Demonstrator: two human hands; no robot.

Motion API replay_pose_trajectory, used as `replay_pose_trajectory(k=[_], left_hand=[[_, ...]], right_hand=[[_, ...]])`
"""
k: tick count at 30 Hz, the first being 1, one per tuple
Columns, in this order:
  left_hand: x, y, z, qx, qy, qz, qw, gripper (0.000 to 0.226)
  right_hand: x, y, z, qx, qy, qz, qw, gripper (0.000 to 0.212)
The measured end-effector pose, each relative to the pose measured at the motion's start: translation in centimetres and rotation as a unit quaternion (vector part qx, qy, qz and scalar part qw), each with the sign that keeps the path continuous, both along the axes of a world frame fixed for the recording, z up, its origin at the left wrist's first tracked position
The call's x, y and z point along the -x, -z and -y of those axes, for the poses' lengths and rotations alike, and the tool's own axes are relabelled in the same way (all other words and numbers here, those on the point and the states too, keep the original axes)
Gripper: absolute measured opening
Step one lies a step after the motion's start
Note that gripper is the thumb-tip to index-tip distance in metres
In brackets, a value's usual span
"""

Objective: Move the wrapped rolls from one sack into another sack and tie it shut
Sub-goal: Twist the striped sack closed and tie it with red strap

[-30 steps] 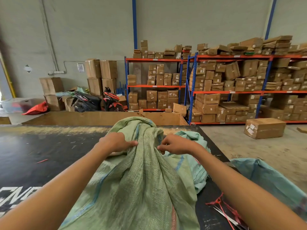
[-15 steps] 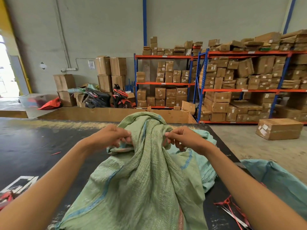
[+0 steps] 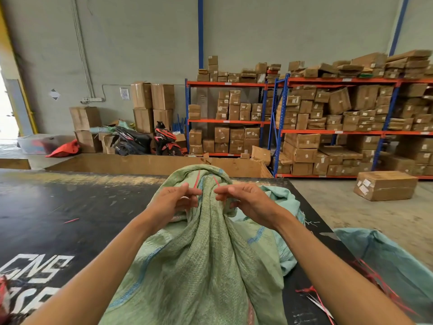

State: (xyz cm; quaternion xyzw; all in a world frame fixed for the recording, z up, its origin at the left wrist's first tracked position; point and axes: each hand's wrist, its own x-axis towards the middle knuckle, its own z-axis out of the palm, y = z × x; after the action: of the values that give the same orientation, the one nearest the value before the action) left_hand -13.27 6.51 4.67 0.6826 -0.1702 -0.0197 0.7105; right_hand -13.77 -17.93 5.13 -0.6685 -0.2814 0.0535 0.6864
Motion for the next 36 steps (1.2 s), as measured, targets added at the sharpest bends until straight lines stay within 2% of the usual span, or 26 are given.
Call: replay_pose_trajectory(k=[4, 8, 12, 15, 19, 21, 23, 26, 29, 31, 36], left_hand=[[0.1, 0.6, 0.4, -0.035, -0.045, 0.047, 0.997, 0.022], [0.1, 1.0, 1.1, -0.047, -0.097, 0.065, 0.992, 0.019], [0.4, 1.6, 1.6, -0.015, -0.121, 0.055, 0.991, 0.014], [0.2, 2.0, 1.8, -0.008, -0.126, 0.038, 0.991, 0.021], [-0.3, 2.0, 1.8, -0.033, -0.128, 0.023, 0.991, 0.016], [-0.2, 2.1, 2.0, -0.070, -0.139, 0.035, 0.987, 0.010], [0.0, 2.2, 2.3, -0.098, -0.157, 0.060, 0.981, 0.006], [0.2, 2.1, 3.0, -0.115, -0.197, 0.077, 0.971, 0.003], [0.2, 1.9, 3.1, -0.139, -0.191, 0.105, 0.966, 0.009], [0.3, 2.0, 3.0, -0.157, -0.181, 0.124, 0.963, 0.010], [0.7, 2.4, 2.8, -0.175, -0.188, 0.162, 0.953, 0.006]], right_hand=[[0.1, -0.1, 0.0, 0.063, 0.057, 0.048, 0.995, 0.023], [0.1, -0.4, -0.7, 0.044, 0.100, 0.074, 0.991, 0.024], [0.1, -0.2, -1.3, 0.036, 0.125, 0.047, 0.990, 0.028], [-0.1, -0.1, -1.4, 0.049, 0.151, 0.028, 0.987, 0.016], [0.1, -0.4, -1.7, 0.076, 0.163, 0.009, 0.984, 0.009], [0.3, -0.6, -2.0, 0.105, 0.154, 0.040, 0.982, 0.008], [0.5, -0.8, -2.4, 0.129, 0.142, 0.125, 0.974, 0.004], [0.7, -1.1, -3.0, 0.149, 0.141, 0.245, 0.947, 0.004], [0.2, -1.2, -3.6, 0.191, 0.144, 0.318, 0.918, 0.002], [-0.4, -1.3, -3.8, 0.217, 0.150, 0.321, 0.910, 0.003], [-1.2, -1.3, -4.3, 0.239, 0.181, 0.248, 0.921, 0.010]])
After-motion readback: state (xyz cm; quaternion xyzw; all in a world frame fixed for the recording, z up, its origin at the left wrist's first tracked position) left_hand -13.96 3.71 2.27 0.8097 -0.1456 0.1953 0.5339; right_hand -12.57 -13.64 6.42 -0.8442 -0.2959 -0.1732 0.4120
